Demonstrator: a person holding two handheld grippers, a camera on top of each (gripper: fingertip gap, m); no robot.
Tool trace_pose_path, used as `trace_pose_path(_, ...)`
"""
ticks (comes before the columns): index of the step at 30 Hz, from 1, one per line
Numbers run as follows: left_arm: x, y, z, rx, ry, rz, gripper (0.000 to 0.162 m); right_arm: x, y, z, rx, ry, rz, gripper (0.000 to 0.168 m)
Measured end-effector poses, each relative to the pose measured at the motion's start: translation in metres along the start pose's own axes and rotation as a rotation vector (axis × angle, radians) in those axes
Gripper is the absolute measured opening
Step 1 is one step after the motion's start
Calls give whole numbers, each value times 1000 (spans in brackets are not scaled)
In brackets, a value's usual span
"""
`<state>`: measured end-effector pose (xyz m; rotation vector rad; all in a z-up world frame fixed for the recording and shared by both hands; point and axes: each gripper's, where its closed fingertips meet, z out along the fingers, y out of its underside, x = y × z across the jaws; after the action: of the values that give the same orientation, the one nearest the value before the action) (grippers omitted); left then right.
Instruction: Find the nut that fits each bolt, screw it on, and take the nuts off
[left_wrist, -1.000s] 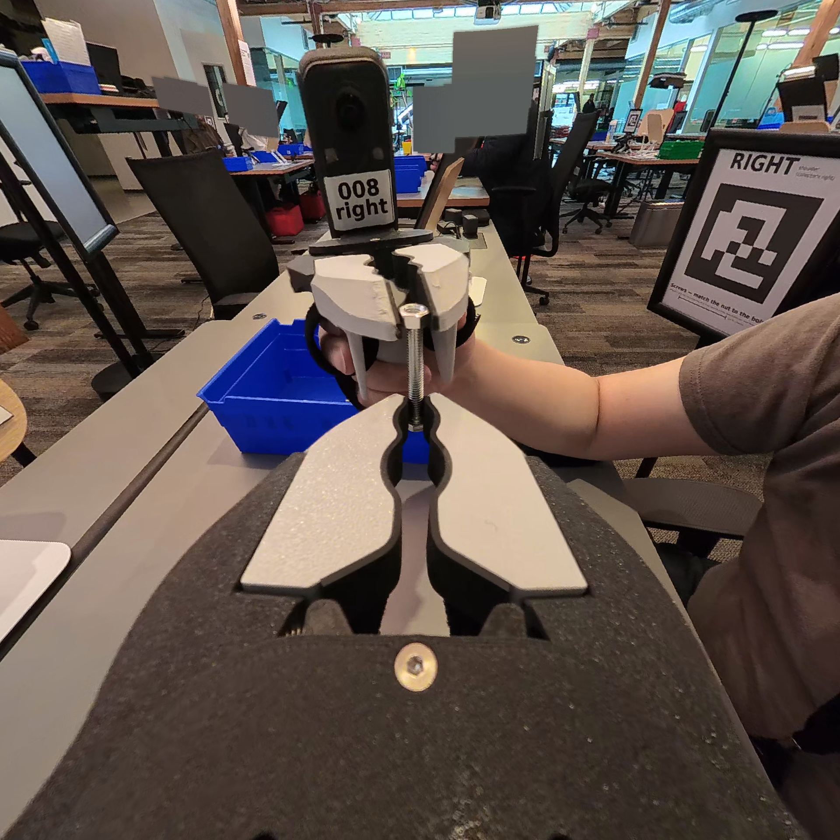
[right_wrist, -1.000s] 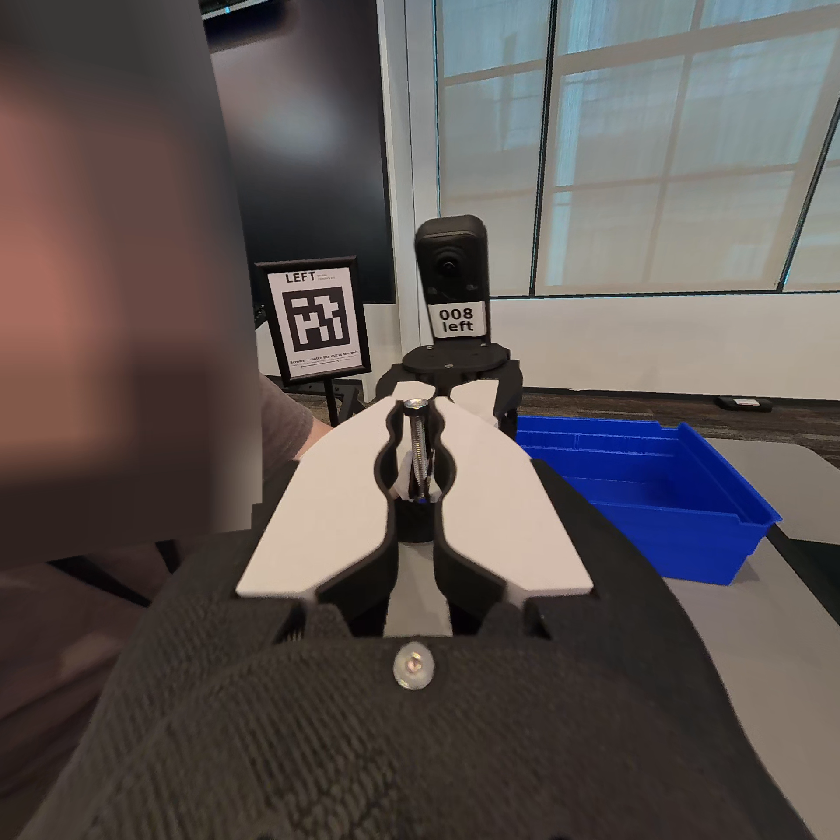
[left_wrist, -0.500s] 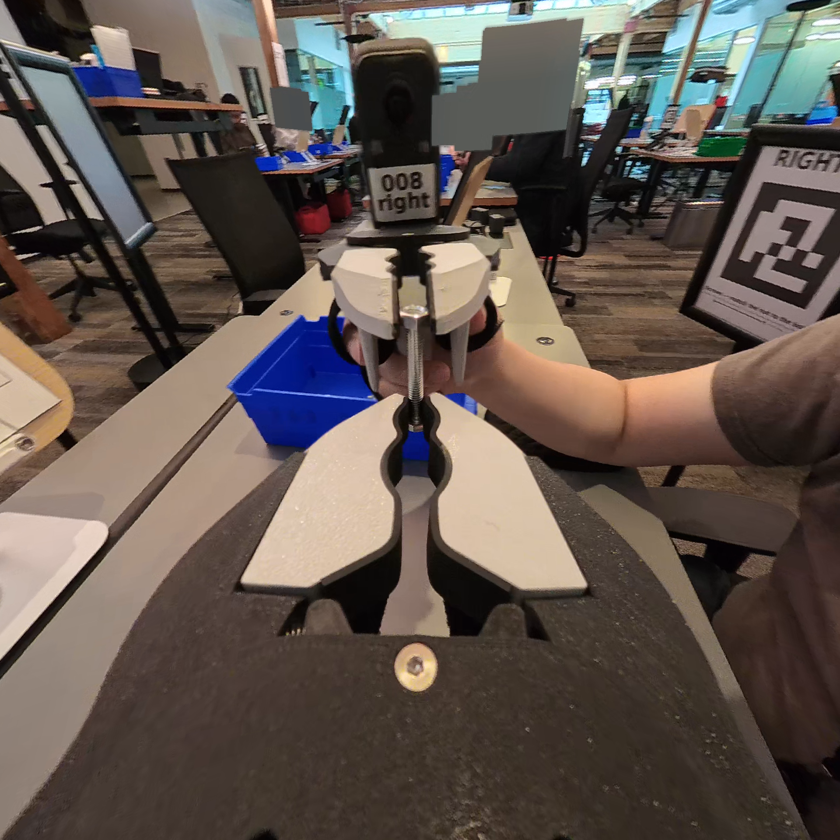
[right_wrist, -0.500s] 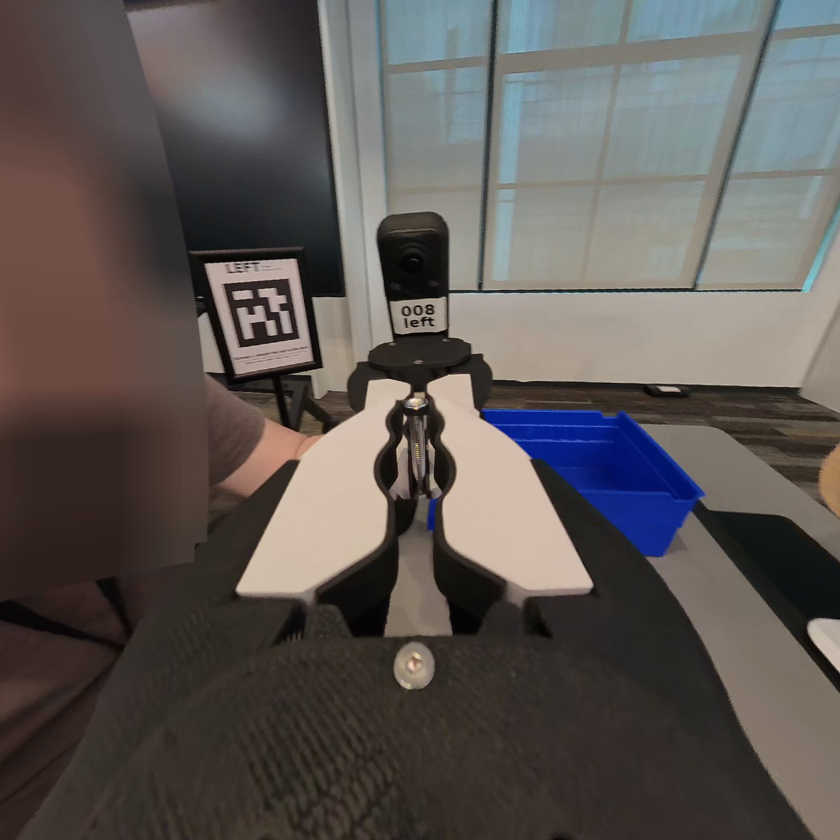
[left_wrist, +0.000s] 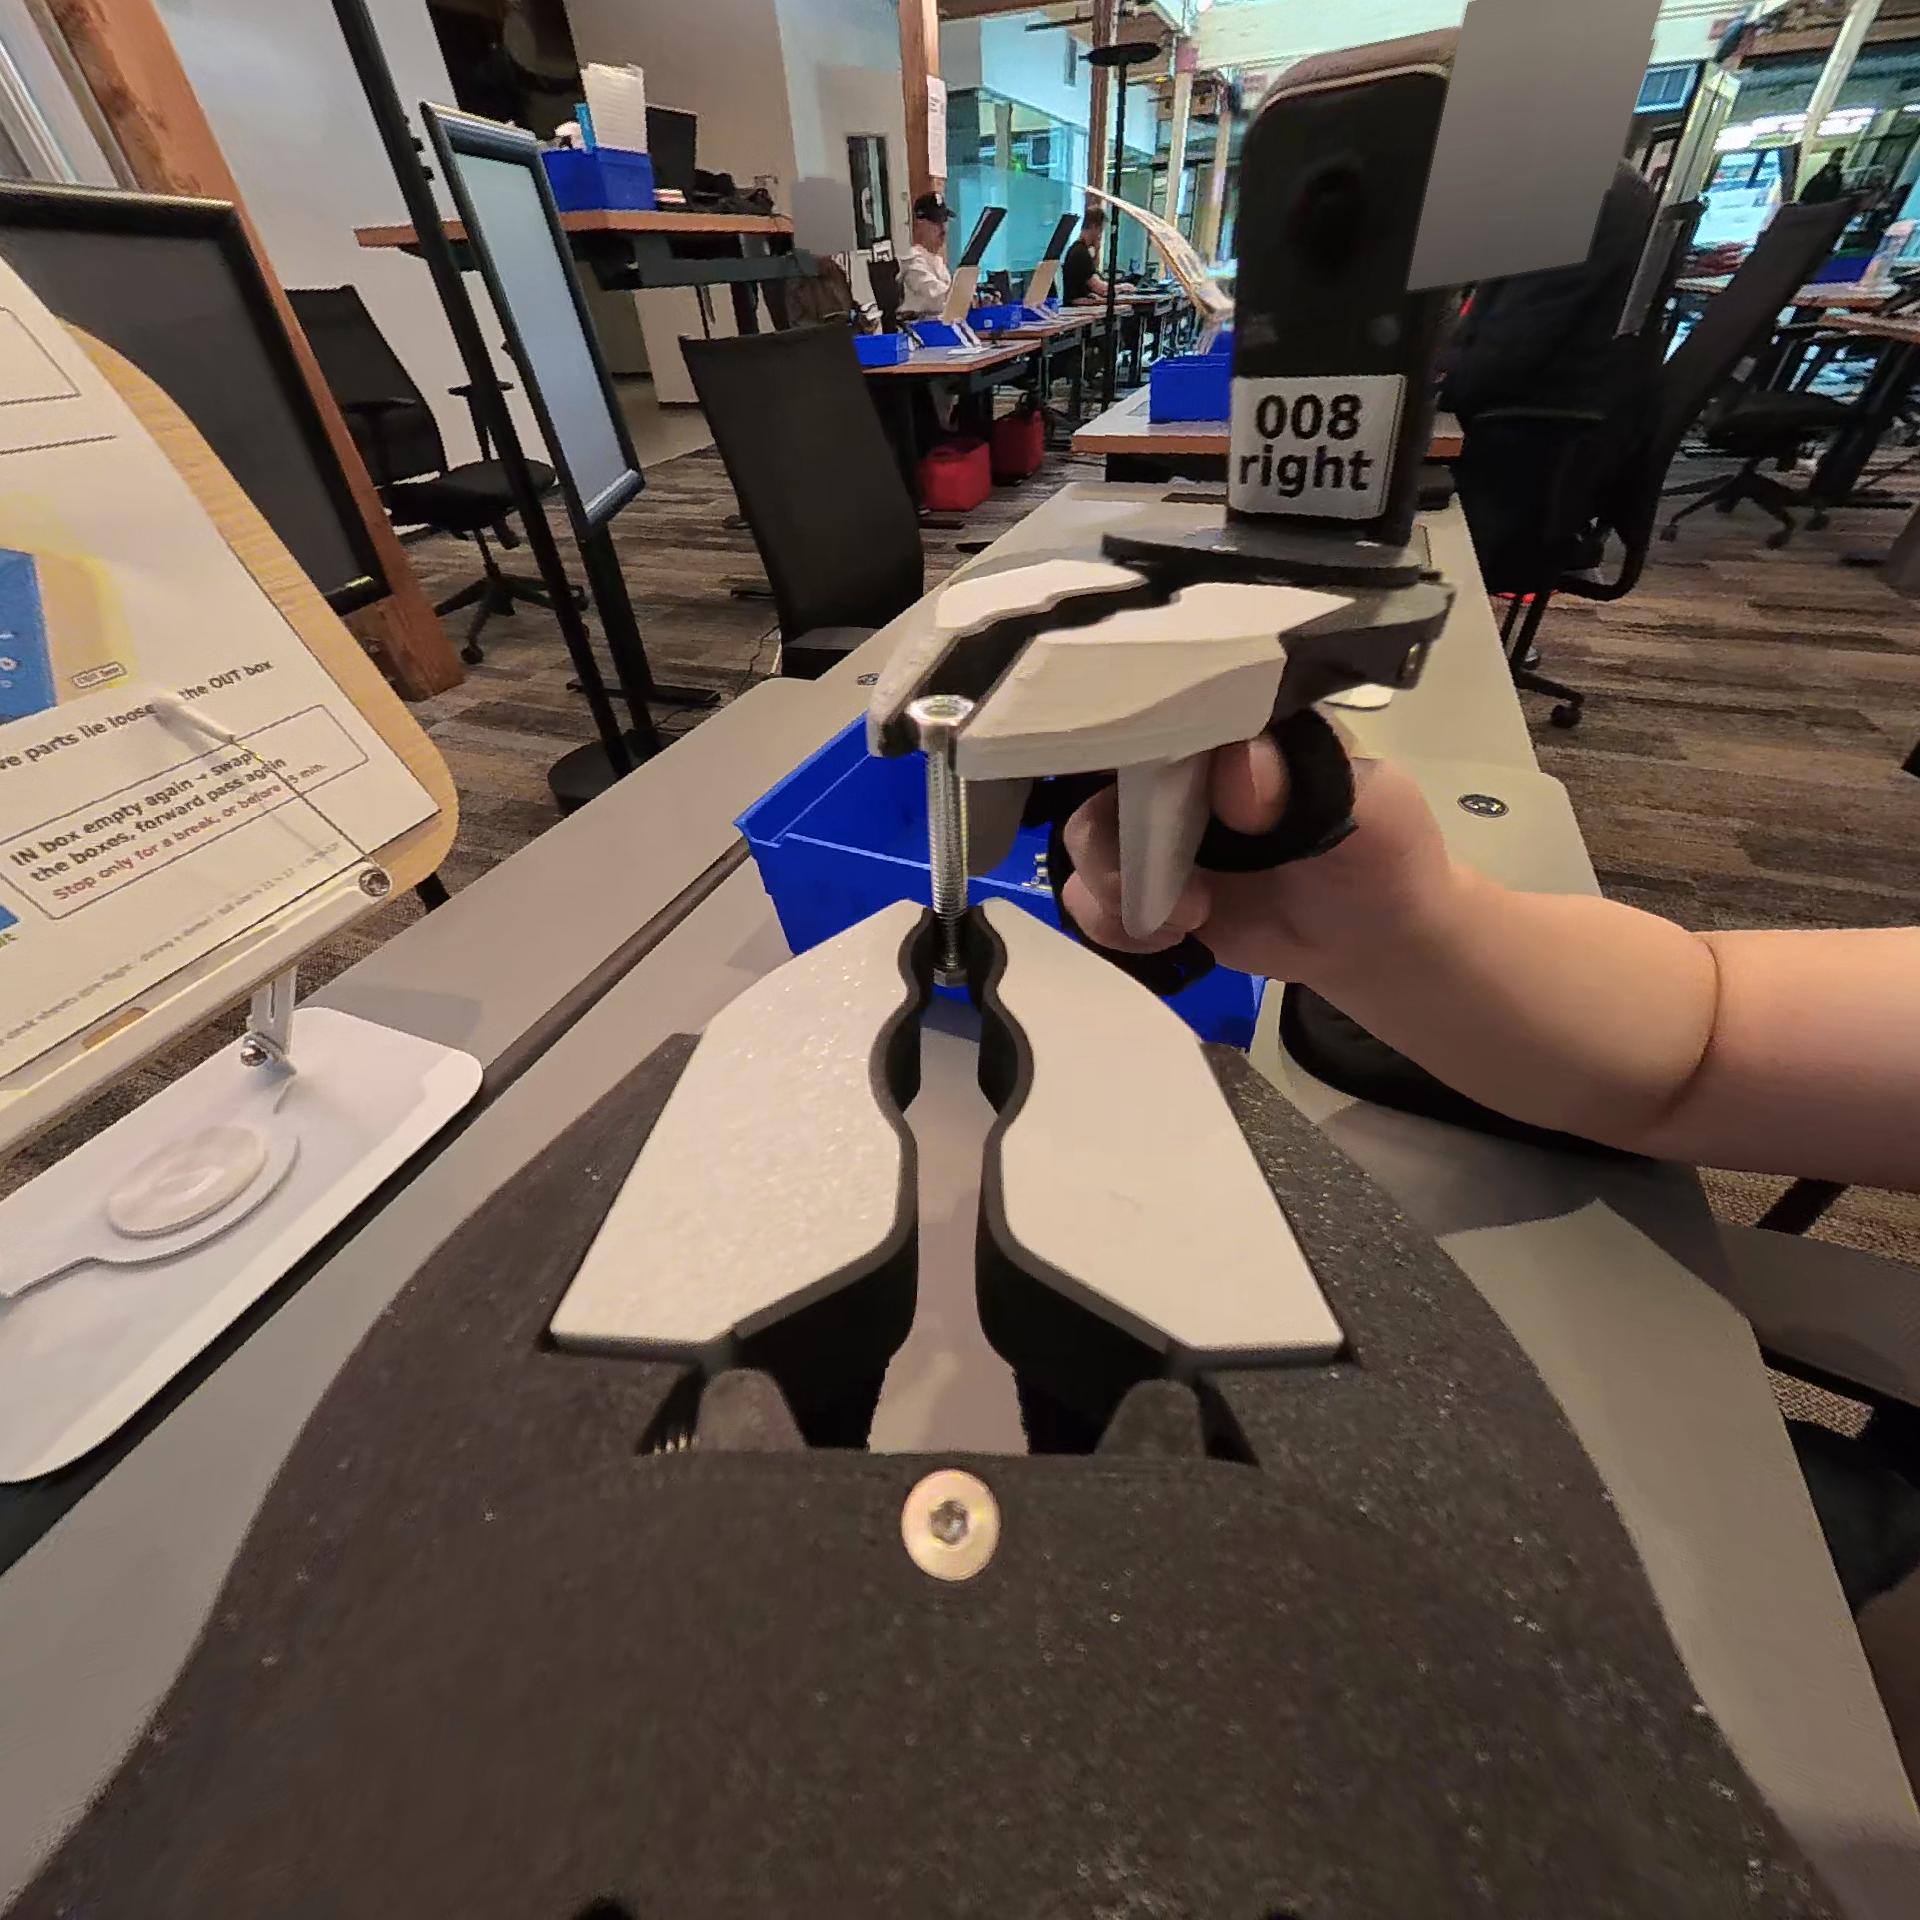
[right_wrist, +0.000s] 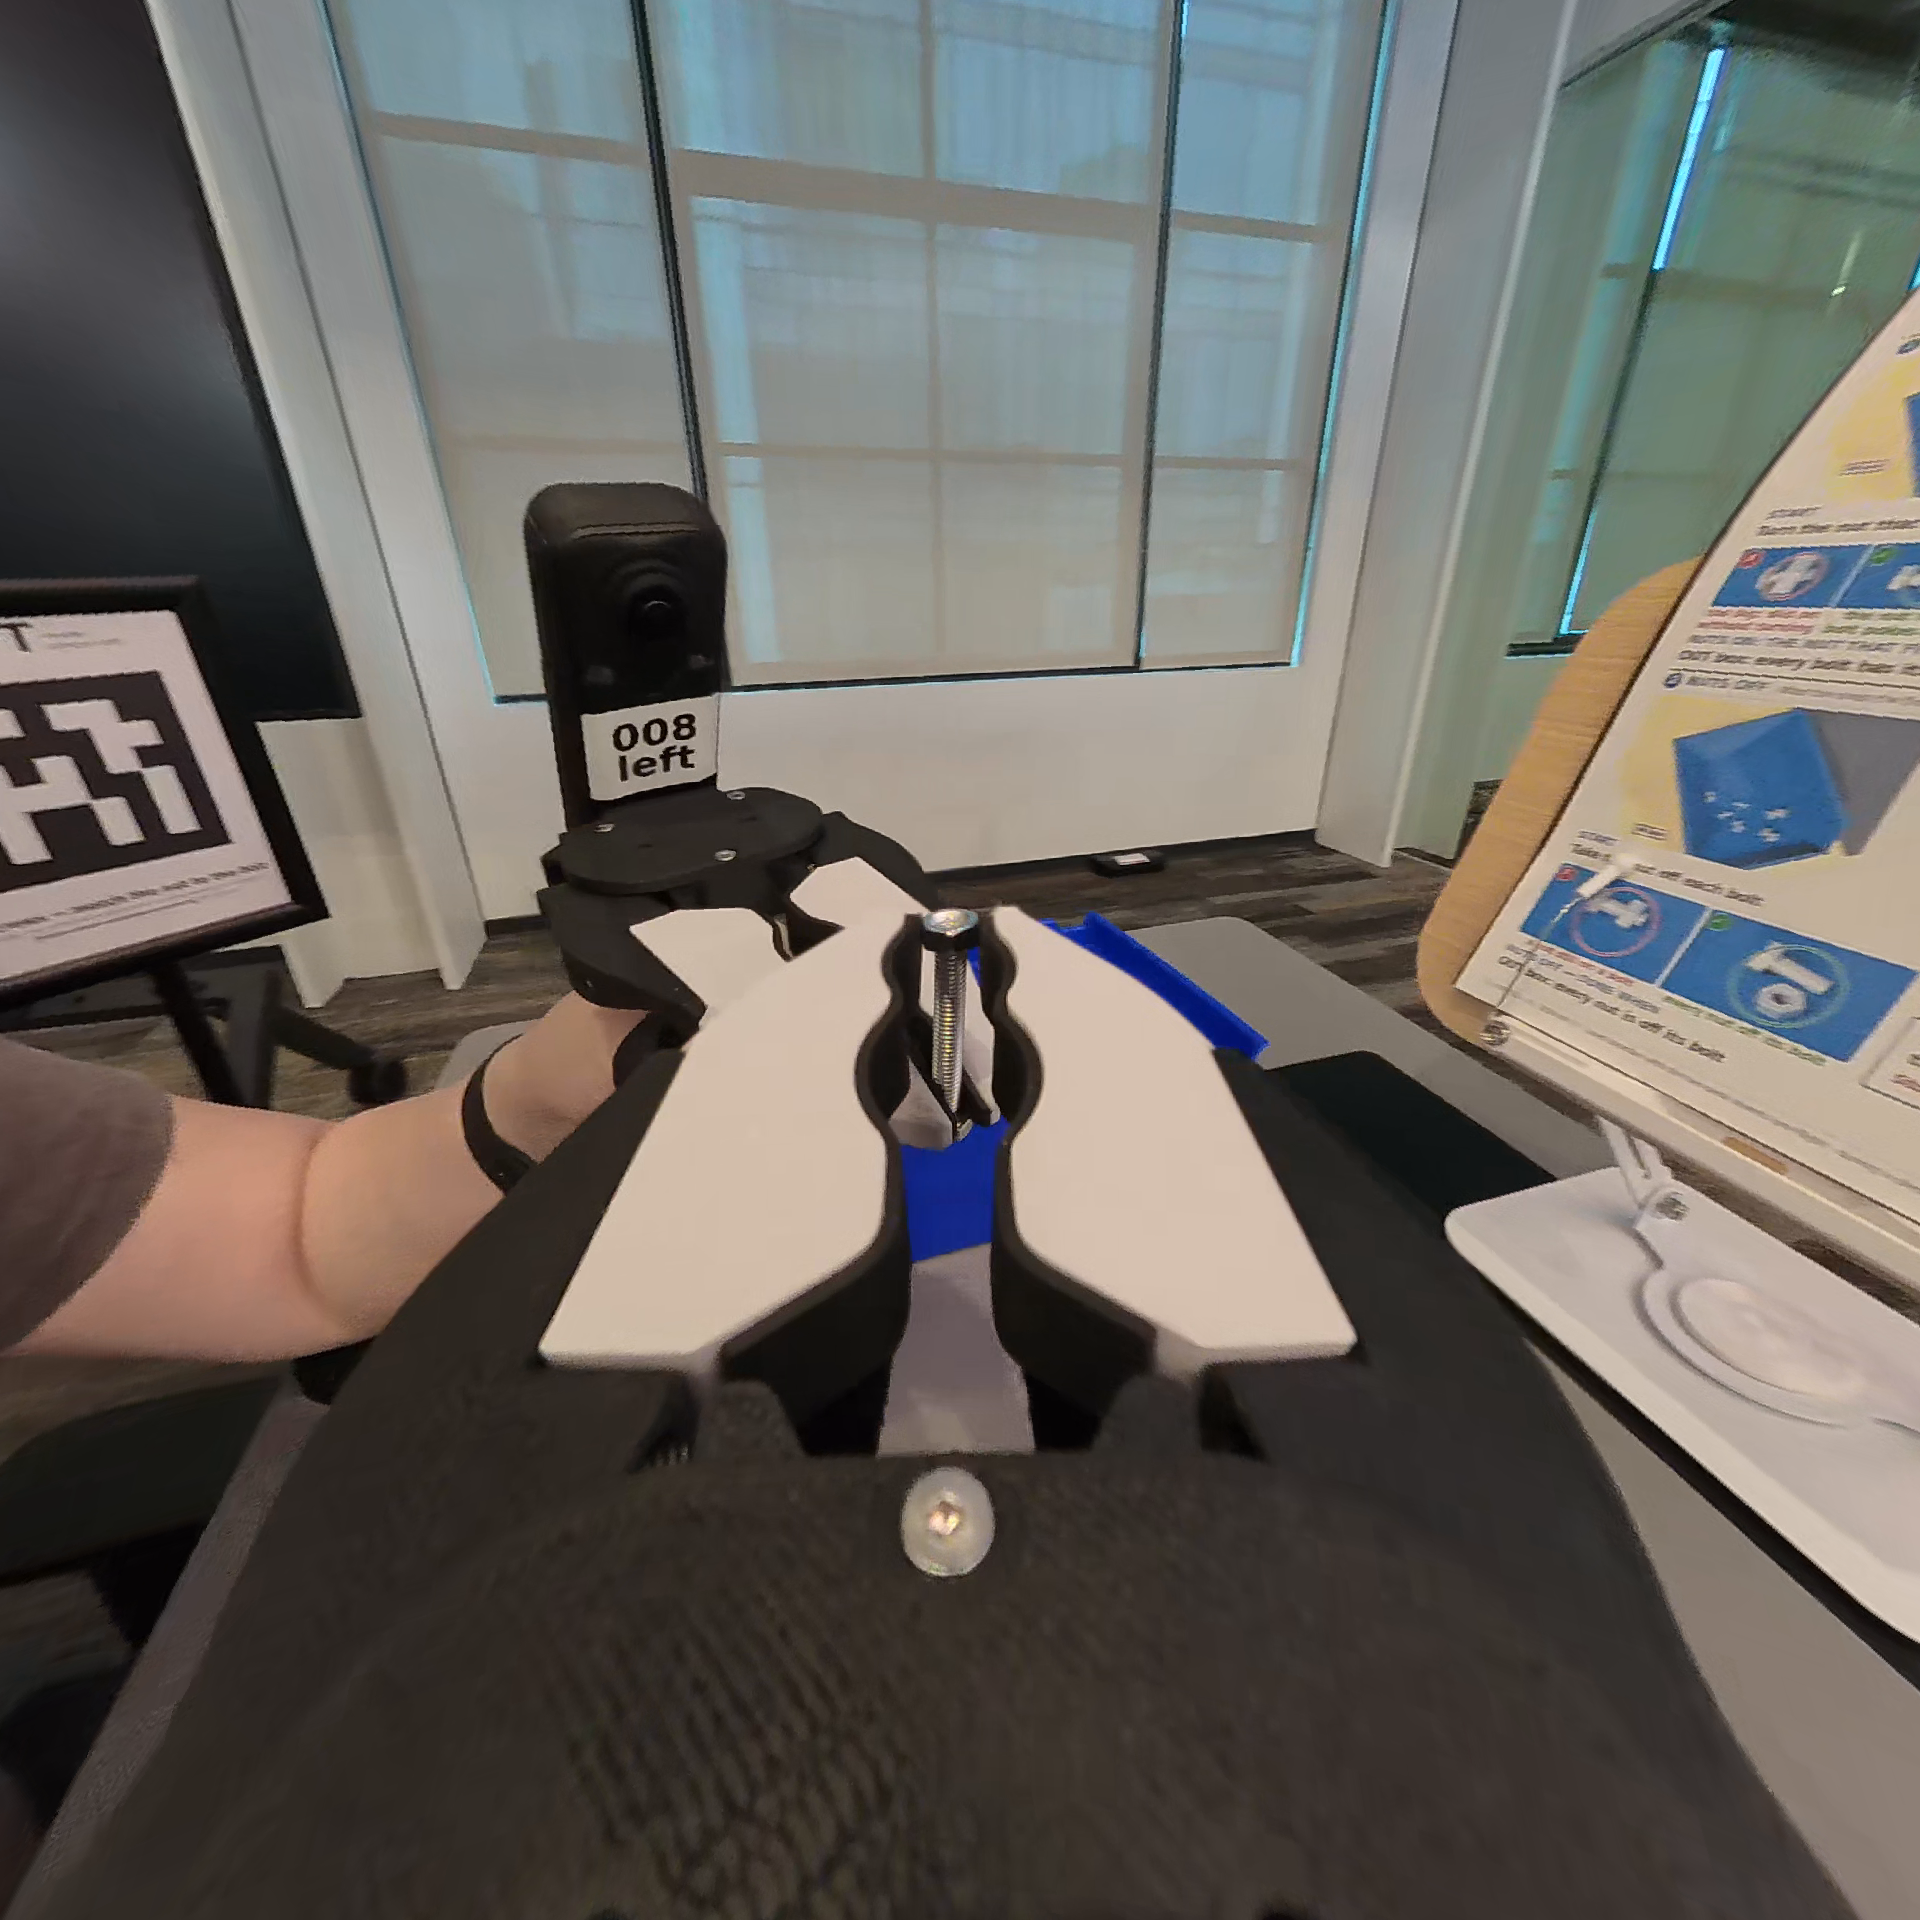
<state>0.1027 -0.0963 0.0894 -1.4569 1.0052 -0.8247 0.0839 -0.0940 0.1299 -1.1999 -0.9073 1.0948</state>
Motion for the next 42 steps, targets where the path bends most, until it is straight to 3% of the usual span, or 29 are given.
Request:
trace_pose_path(24,4,0,1,1,34,-5,5,-2,-1,-2,-23,-20,-7,12)
trace_pose_path(33,7,-2,0,11,53,-10,5,-3,-1,-2,-18,-48,4,20)
trace_pose_path(36,8,-4,-1,24,68,-18,5,-6,-5,-3,-11,-74,-10,31)
trace_pose_path(42,37,-19,-9,134,315,-54,5,-21,-35,-30,108,-283,11,33)
